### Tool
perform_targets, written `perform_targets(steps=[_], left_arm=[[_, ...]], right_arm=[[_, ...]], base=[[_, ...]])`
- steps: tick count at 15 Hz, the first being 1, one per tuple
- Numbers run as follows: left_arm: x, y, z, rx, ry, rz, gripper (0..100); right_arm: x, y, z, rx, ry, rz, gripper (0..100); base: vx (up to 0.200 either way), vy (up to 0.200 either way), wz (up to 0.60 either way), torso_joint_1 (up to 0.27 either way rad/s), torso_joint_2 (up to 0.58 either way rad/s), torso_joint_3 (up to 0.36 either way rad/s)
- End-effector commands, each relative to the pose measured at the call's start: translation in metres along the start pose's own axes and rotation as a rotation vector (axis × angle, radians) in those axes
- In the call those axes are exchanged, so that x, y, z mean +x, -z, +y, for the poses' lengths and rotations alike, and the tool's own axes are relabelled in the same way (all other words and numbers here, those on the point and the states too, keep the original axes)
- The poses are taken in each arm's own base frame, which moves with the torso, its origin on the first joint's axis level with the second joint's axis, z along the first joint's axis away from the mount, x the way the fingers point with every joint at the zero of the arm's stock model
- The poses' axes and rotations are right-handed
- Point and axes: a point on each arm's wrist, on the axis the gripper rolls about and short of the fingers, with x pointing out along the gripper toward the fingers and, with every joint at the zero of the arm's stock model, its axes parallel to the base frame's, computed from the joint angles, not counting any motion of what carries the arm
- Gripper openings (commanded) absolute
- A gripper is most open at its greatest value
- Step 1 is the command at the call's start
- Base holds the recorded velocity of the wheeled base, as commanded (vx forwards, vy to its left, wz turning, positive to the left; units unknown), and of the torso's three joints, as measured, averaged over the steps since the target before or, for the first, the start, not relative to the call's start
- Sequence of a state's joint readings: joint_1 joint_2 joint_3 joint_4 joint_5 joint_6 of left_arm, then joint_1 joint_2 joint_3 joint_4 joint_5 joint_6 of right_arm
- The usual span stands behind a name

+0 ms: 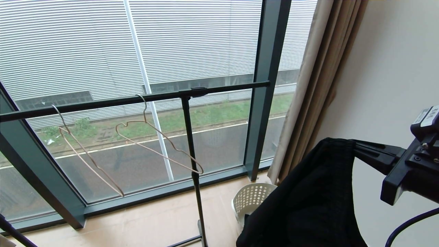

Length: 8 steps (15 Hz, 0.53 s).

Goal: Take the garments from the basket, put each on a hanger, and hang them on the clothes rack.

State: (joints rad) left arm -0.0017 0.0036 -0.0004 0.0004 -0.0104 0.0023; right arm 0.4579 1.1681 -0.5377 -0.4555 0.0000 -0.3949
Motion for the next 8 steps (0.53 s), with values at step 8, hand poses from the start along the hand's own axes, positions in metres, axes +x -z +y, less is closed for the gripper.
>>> perform_targets(steps=[8], left_arm=[[0.0,0.0002,-0.0003,0.01,0.014,0.001,100]], right_arm=[[-0.001,0.0161,0.0069,-0.001,-0.017,0.038,0]], base=[[0.0,0.0,0.37,0.003,0.0,0.002]])
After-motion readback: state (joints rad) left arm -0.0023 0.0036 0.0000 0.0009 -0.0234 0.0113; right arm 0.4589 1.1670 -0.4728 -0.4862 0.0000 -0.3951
